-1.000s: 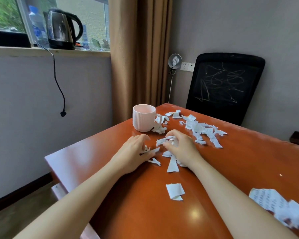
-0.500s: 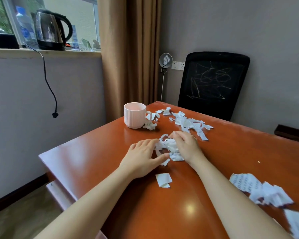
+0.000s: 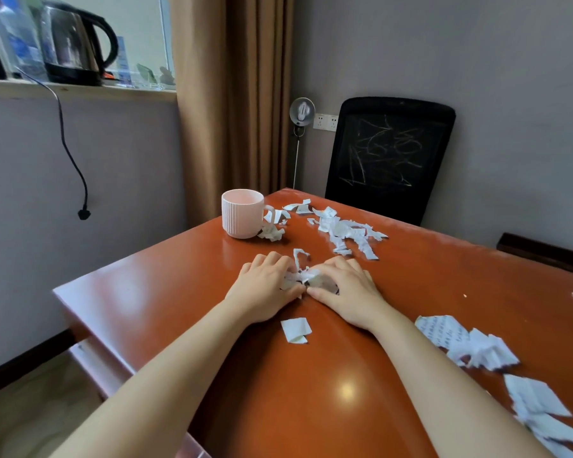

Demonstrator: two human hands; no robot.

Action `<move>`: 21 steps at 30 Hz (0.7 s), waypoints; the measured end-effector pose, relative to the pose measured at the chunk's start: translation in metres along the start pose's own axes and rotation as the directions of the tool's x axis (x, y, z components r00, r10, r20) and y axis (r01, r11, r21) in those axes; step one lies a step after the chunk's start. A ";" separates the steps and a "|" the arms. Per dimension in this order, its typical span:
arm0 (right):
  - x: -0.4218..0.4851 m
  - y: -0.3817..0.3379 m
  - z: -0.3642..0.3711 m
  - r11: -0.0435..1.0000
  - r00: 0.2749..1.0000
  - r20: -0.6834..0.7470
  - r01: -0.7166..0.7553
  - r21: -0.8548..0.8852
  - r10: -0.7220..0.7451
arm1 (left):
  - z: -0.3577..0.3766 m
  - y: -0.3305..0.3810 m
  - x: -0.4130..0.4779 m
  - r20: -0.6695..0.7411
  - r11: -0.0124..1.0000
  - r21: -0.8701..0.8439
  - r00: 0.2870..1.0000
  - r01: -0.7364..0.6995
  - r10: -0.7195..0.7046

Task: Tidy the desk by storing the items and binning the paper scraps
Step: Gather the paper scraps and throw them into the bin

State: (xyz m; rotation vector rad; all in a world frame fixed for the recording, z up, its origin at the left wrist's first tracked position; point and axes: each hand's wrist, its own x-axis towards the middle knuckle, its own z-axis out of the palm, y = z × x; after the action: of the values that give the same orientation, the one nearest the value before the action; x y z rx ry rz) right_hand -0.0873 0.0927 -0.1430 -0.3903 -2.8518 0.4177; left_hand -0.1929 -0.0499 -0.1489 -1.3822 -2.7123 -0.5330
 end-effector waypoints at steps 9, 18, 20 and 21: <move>0.003 -0.002 0.000 0.996 0.995 -0.046 0.084 -0.008 -0.084 | 0.000 -0.001 0.006 -0.036 0.999 -0.033 0.999 -0.033 0.032; 0.007 0.003 -0.005 0.918 1.000 0.024 -0.011 0.397 0.001 | -0.005 -0.004 0.006 -0.022 0.916 -0.399 0.999 -0.036 0.030; 0.007 0.003 -0.007 0.853 0.999 0.030 -0.030 0.522 0.017 | -0.007 -0.003 0.004 -0.019 0.875 -0.484 1.000 -0.018 0.009; 0.007 0.003 -0.008 0.826 0.999 0.021 -0.037 0.563 0.031 | -0.008 -0.002 0.004 -0.022 0.859 -0.512 1.000 -0.009 -0.002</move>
State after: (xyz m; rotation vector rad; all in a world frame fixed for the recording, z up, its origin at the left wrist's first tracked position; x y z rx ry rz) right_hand -0.0909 0.0995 -0.1347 -0.3163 -2.5580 1.2291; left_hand -0.1980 -0.0509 -0.1412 -1.4532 -2.6539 -1.3420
